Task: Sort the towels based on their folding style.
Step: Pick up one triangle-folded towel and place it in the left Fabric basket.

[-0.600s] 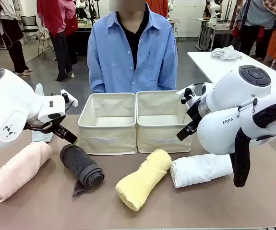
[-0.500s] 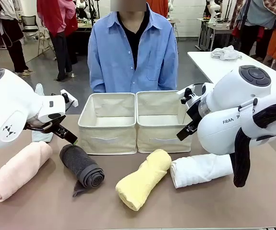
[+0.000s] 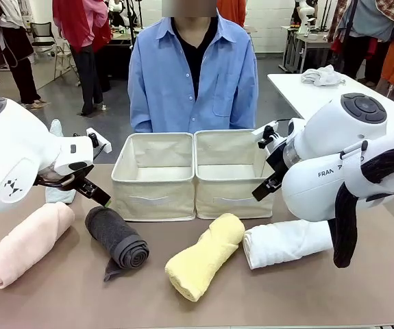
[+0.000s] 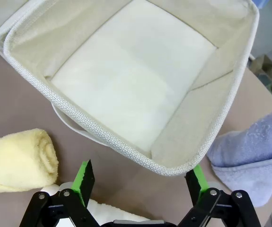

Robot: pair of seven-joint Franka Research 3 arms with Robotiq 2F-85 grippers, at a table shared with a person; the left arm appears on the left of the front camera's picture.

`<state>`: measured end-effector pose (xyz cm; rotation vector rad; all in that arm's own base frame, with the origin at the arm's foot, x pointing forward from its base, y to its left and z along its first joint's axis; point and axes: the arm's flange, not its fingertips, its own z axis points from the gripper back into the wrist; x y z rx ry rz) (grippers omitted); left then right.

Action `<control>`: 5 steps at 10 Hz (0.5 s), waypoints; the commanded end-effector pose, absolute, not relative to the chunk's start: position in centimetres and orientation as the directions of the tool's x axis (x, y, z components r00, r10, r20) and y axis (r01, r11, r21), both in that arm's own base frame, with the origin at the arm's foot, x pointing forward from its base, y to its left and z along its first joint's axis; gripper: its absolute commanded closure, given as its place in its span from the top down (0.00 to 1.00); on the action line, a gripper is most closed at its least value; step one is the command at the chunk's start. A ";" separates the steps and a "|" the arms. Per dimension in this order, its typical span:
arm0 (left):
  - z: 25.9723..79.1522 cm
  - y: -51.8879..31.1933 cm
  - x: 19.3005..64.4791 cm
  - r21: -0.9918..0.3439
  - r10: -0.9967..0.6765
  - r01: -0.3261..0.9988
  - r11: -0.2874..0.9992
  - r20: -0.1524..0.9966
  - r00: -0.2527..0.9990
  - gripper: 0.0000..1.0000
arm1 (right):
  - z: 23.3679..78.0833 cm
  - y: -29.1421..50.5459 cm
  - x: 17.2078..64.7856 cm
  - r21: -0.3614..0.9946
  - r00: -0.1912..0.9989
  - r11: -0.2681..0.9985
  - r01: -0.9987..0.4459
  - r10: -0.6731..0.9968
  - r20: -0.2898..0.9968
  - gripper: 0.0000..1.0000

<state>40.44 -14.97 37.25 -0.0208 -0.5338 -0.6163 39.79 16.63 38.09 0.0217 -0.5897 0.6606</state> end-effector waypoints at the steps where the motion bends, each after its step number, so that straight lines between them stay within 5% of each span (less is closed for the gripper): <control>1: 37.2 -15.0 40.4 0.137 -0.545 0.556 0.820 0.483 0.685 1.00 | 38.2 16.7 39.8 -0.164 0.631 0.796 -0.583 0.571 0.525 1.00; 5: 37.2 -15.0 40.4 0.137 -0.545 0.556 0.820 0.483 0.685 1.00 | 38.2 16.7 39.8 -0.164 0.631 0.796 -0.583 0.571 0.525 1.00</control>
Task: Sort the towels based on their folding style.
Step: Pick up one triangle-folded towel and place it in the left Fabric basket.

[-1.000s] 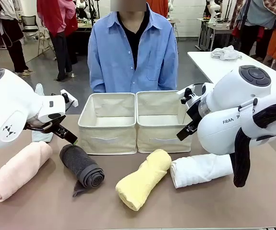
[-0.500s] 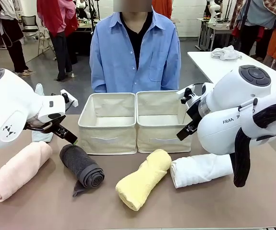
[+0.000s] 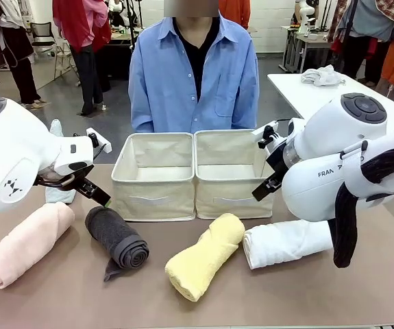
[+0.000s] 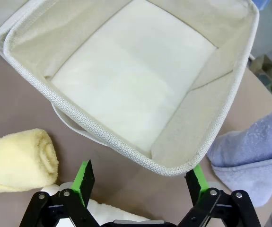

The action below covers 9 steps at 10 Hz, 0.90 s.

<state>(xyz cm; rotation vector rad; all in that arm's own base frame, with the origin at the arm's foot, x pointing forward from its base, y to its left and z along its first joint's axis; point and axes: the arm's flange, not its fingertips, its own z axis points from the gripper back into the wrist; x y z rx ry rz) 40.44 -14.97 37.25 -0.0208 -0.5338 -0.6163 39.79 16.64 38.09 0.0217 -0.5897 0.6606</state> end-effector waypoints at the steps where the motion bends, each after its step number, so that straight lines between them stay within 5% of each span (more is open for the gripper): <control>1: 37.2 -15.0 40.4 0.137 -0.545 0.556 0.820 0.483 0.685 1.00 | 38.2 16.7 39.8 -0.164 0.631 0.796 -0.583 0.571 0.525 1.00; 3: 37.2 -15.0 40.4 0.137 -0.545 0.555 0.820 0.483 0.686 1.00 | 38.1 16.6 39.8 -0.163 0.633 0.795 -0.584 0.572 0.522 1.00; 7: 55.6 -14.8 35.1 0.282 -0.664 0.608 0.743 0.428 0.613 1.00 | 56.3 15.7 29.0 -0.303 0.577 0.807 -0.507 0.579 0.576 1.00; 9: 60.7 -15.1 33.1 0.309 -0.679 0.610 0.730 0.425 0.598 1.00 | 60.2 15.9 24.3 -0.368 0.561 0.796 -0.482 0.602 0.568 1.00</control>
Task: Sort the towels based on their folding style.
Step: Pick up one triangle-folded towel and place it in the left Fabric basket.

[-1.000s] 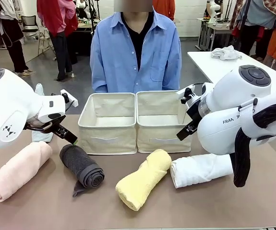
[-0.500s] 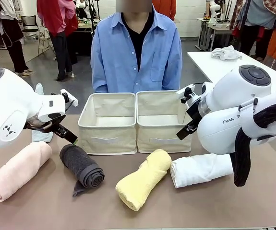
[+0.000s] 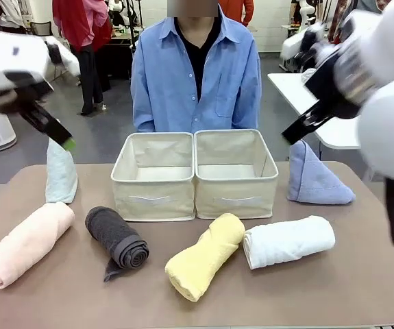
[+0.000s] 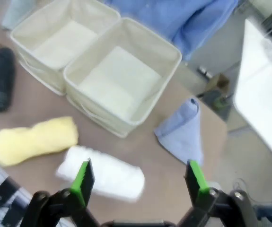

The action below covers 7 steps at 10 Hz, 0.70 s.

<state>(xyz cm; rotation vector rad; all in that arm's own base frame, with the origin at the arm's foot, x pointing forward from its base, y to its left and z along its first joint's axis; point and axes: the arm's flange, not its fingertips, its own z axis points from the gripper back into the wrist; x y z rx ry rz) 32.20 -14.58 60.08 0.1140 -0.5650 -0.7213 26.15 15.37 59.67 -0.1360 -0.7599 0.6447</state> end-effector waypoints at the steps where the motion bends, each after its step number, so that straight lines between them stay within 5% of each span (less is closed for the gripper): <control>1: 61.5 -15.1 31.9 0.353 -0.679 0.582 0.732 0.448 0.582 1.00 | 59.5 16.3 23.2 -0.414 0.573 0.776 -0.475 0.630 0.524 1.00; 2: 60.1 -14.6 32.2 0.288 -0.653 0.593 0.752 0.450 0.609 1.00 | 59.7 15.4 26.1 -0.339 0.544 0.801 -0.494 0.589 0.598 1.00; 6: 61.0 -14.7 31.8 0.299 -0.662 0.596 0.745 0.436 0.610 1.00 | 60.6 15.3 24.7 -0.356 0.550 0.797 -0.487 0.597 0.584 1.00; 7: 62.3 -10.7 33.4 0.033 -0.720 0.793 0.608 0.444 0.533 1.00 | 63.8 10.7 27.0 -0.090 0.548 0.705 -0.703 0.618 0.563 1.00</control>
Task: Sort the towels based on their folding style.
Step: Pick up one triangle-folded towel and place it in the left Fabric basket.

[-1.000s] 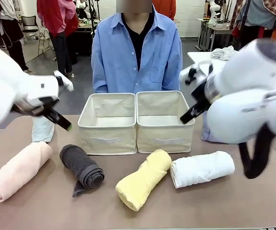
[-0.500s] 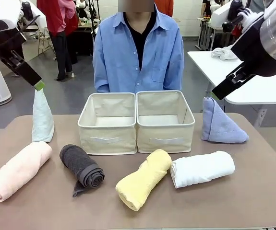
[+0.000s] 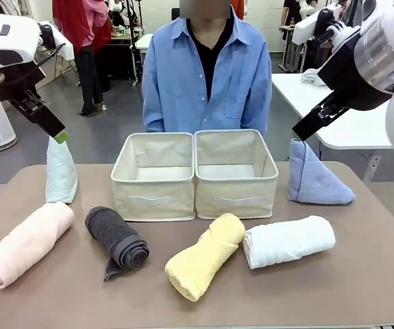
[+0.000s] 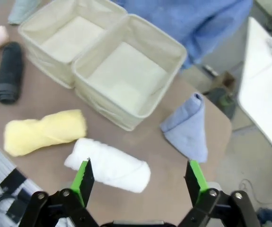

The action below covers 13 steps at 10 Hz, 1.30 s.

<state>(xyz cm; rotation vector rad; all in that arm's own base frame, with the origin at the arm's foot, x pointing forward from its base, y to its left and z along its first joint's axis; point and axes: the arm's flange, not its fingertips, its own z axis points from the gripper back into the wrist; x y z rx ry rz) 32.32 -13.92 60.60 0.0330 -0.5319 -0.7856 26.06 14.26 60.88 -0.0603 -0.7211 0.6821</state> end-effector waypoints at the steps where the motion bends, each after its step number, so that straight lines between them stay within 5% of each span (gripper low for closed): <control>1: 63.4 -7.7 34.4 -0.079 -0.728 0.860 0.505 0.496 0.473 1.00 | 65.3 7.6 28.3 0.043 0.538 0.634 -0.772 0.616 0.575 1.00; 3: 63.9 -2.1 36.1 -0.226 -0.687 0.924 0.309 0.618 0.382 1.00 | 66.2 0.6 32.9 0.277 0.545 0.492 -0.825 0.565 0.620 1.00; 5: 62.3 3.8 36.5 -0.229 -0.575 0.944 0.237 0.750 0.326 1.00 | 63.9 -5.3 36.4 0.352 0.546 0.432 -0.830 0.502 0.671 1.00; 9: 61.1 12.5 34.7 -0.146 -0.430 0.921 0.362 0.850 0.304 1.00 | 60.0 -12.2 37.2 0.405 0.606 0.563 -0.720 0.228 0.762 1.00; 13: 60.3 15.6 34.7 -0.187 -0.407 0.867 0.463 0.824 0.395 1.00 | 60.1 -14.7 36.3 0.392 0.621 0.622 -0.678 0.200 0.758 1.00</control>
